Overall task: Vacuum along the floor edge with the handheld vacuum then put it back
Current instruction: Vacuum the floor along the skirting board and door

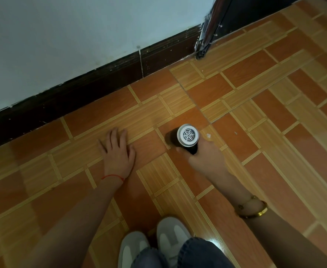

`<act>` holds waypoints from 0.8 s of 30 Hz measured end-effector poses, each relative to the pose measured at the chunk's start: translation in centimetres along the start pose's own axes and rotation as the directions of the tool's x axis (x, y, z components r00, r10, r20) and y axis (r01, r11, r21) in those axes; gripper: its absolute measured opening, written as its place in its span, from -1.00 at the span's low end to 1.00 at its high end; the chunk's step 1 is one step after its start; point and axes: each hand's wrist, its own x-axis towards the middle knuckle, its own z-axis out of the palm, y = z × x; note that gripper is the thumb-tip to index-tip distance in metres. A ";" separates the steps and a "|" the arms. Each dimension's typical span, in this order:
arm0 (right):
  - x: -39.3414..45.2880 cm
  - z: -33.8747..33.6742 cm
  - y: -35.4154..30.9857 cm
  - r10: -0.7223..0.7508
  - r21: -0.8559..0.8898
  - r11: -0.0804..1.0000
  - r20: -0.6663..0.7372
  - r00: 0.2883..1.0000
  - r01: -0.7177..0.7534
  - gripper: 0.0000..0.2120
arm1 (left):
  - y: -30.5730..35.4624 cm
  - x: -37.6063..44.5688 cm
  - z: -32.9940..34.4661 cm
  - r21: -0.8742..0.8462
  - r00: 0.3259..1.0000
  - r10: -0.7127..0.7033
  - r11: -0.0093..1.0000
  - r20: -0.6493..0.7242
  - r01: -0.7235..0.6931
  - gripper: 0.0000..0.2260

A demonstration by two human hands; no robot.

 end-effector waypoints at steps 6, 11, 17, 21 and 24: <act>-1.5 -1.3 1.9 0.024 -0.002 1.000 0.022 0.999 -0.024 -0.42 | 1.4 -0.2 -0.2 -0.008 1.000 0.010 1.000 -0.018 -0.010 -0.49; -3.3 -1.8 4.0 0.075 -0.002 0.997 0.005 0.997 -0.075 -0.43 | 5.1 0.0 0.1 -0.065 0.997 0.082 0.995 -0.001 -0.082 -0.50; -4.0 -3.4 6.9 0.289 0.007 0.956 -0.172 0.942 -0.292 -0.41 | 7.9 0.1 0.8 -0.065 0.988 0.152 0.986 0.020 -0.151 -0.48; -2.9 -3.8 7.3 0.301 0.084 0.953 -0.230 0.925 -0.290 -0.39 | 8.5 0.4 1.2 -0.064 0.987 0.161 0.985 0.017 -0.160 -0.50; -1.9 -3.6 6.9 0.269 0.092 0.962 -0.170 0.948 -0.257 -0.43 | 8.8 0.8 1.3 -0.063 0.986 0.164 0.985 0.025 -0.162 -0.50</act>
